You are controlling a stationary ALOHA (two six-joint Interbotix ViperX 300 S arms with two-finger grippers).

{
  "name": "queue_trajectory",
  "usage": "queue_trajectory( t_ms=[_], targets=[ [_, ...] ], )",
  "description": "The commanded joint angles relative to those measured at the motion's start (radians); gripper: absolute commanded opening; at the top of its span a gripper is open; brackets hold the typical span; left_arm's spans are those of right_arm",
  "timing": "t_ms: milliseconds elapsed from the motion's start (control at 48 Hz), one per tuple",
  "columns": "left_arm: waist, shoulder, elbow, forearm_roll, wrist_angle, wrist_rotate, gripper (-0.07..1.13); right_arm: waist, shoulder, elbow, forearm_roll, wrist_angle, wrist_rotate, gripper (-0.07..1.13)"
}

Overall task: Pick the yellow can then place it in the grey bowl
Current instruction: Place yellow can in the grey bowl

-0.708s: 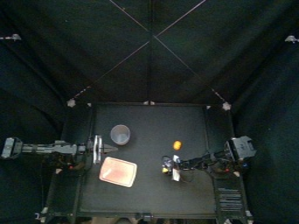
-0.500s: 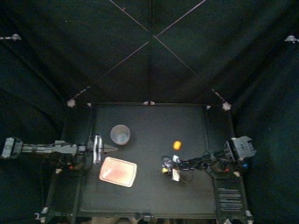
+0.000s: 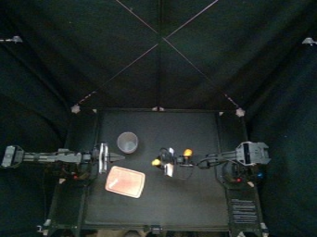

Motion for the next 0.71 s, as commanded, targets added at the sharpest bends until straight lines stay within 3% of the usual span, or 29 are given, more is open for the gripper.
queue_trajectory(
  t_ms=[21, 208, 500, 708],
  targets=[
    [0.005, 0.006, -0.014, 0.000, -0.002, 0.002, 0.00, -0.084, 0.026, -0.135, -0.048, -0.006, 0.005, 0.57],
    [0.012, 0.005, -0.008, 0.000, 0.000, 0.002, 0.00, -0.153, 0.190, -0.357, -0.072, -0.009, 0.009, 0.57],
    [0.017, 0.008, -0.003, 0.000, 0.000, 0.002, 0.00, -0.152, 0.391, -0.611, -0.044, 0.026, 0.011, 0.58],
    [0.018, 0.008, 0.009, 0.000, 0.000, 0.002, 0.00, -0.152, 0.437, -0.673, -0.037, 0.098, 0.011, 0.69]
  ],
)
